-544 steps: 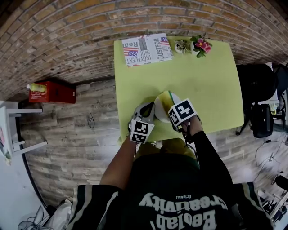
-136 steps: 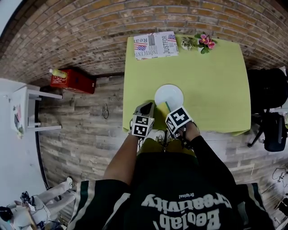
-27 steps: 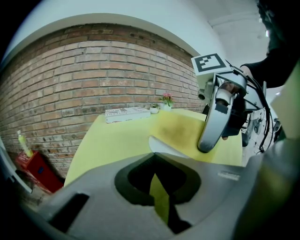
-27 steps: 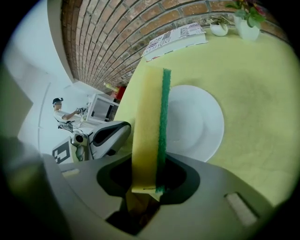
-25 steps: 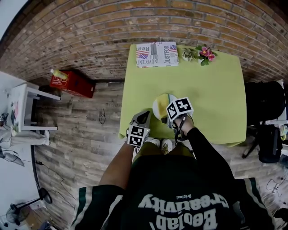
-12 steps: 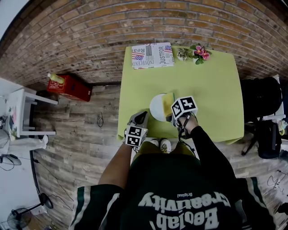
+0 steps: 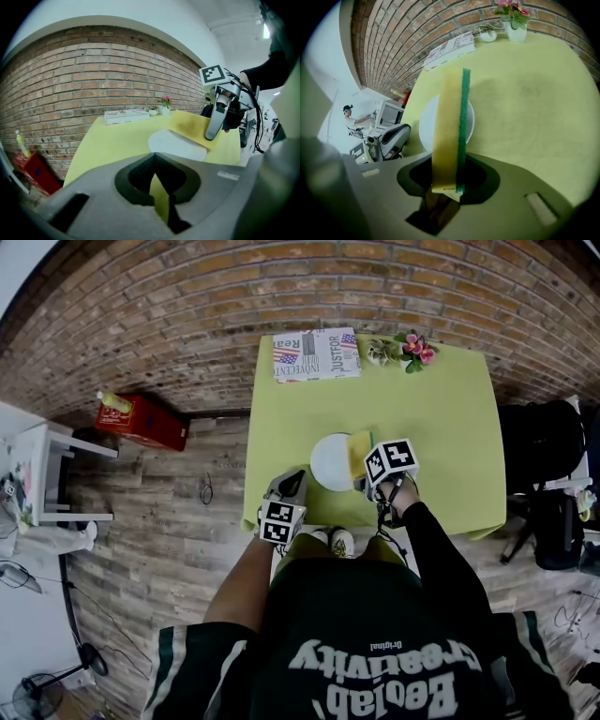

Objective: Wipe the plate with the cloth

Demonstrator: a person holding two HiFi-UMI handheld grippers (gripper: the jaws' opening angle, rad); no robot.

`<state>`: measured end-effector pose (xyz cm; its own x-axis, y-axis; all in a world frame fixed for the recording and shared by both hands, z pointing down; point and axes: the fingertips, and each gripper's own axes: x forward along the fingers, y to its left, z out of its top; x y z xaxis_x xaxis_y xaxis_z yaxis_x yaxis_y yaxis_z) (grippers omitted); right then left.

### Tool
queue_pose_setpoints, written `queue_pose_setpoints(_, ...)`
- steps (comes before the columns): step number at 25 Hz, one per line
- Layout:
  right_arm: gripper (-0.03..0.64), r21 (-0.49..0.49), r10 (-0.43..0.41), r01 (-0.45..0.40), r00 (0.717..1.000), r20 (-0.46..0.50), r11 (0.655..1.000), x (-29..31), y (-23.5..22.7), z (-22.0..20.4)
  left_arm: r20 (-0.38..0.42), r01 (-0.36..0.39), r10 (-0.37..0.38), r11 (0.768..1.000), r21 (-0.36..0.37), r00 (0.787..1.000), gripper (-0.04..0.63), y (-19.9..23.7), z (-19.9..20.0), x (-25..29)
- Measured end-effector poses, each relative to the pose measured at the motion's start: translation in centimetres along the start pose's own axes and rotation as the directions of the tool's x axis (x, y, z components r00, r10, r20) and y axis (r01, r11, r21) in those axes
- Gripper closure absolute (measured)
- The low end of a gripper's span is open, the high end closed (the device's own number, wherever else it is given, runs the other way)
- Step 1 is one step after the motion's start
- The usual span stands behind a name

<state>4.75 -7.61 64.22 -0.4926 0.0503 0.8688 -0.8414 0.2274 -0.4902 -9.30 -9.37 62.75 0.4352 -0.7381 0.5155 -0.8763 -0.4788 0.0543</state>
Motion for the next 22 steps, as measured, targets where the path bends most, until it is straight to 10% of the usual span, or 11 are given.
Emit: queue_pose_setpoints(22, 0.476, -0.157, 0.092, -0.105, 0.992, -0.089, 0.982, 2.6, 6.5, -0.6, 0.01, 0.005, -0.005, 1.0, -0.013, 1.0, 0.588, 0.1, 0.2, 0.0)
